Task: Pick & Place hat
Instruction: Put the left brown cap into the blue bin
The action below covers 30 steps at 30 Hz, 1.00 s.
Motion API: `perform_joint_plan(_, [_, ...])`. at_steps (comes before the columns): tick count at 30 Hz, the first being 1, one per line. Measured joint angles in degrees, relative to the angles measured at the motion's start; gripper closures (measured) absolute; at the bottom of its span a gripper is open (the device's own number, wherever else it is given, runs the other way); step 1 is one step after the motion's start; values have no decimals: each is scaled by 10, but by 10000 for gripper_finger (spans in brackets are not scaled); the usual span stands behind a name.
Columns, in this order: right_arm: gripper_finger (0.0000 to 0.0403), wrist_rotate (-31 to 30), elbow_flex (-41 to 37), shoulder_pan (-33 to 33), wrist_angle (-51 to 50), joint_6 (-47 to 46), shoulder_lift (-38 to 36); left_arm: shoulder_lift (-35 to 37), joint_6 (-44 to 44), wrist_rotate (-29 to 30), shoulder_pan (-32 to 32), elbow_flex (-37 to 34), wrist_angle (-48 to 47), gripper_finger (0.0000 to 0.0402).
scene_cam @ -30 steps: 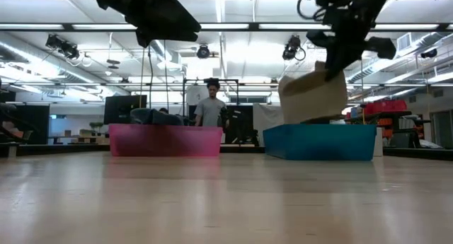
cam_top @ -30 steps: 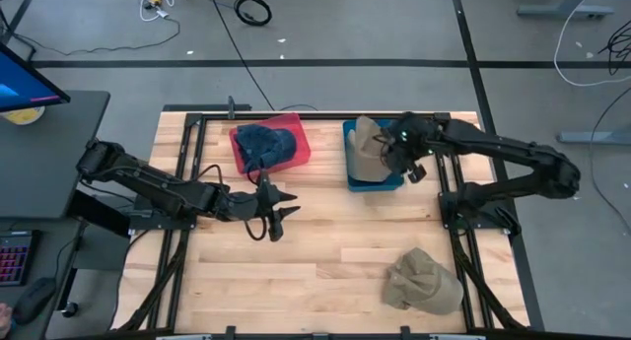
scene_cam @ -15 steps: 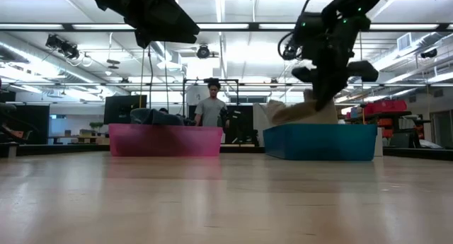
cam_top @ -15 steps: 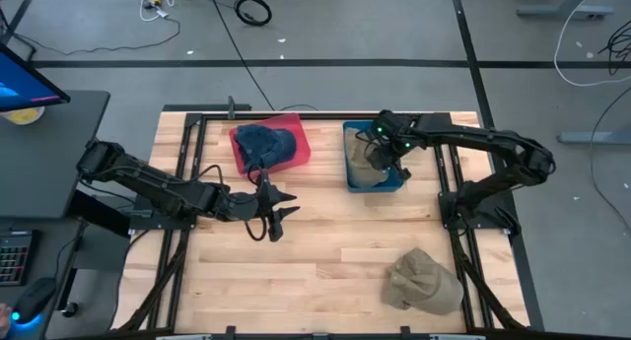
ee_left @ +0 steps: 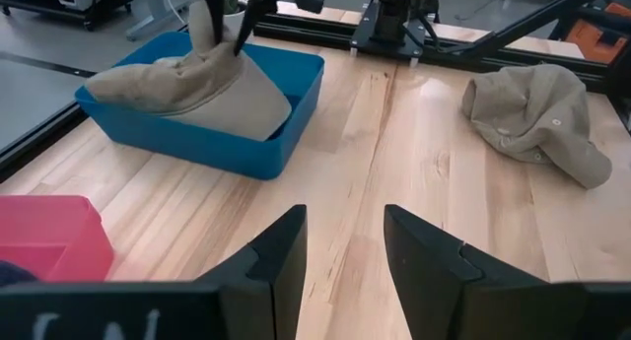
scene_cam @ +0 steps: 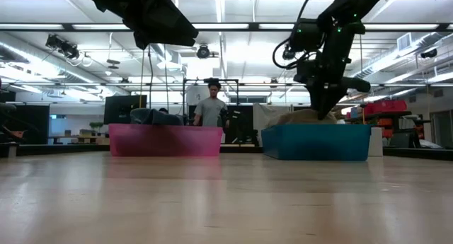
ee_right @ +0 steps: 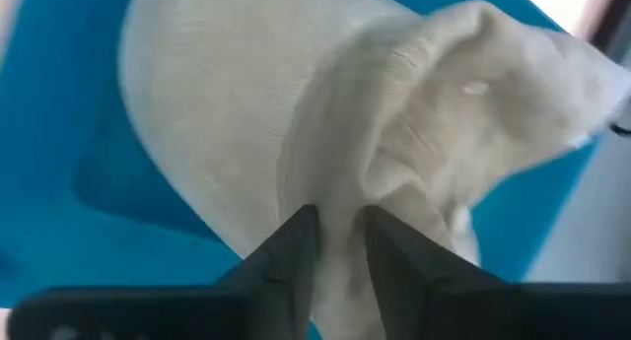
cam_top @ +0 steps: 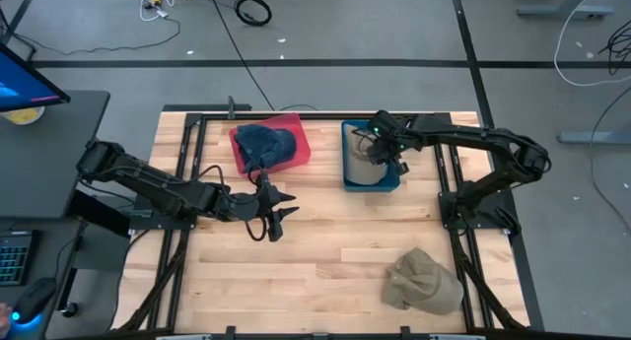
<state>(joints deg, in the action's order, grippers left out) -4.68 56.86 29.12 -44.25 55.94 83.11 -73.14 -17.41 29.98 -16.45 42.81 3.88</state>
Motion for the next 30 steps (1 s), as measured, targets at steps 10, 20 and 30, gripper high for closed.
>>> perform_joint_plan(10, [279, -64, 0, -36, 7, -64, -28, 0, -19, 0, 0, 0, 0, 262])
perform_joint_plan(20, [277, -33, 0, -75, 46, -224, -105, 0, -34, 0, 0, 0, 0, 262])
perform_joint_plan(30, [355, -155, 0, -50, 99, -533, -26, 0, -34, 0, 0, 0, 0, 262])
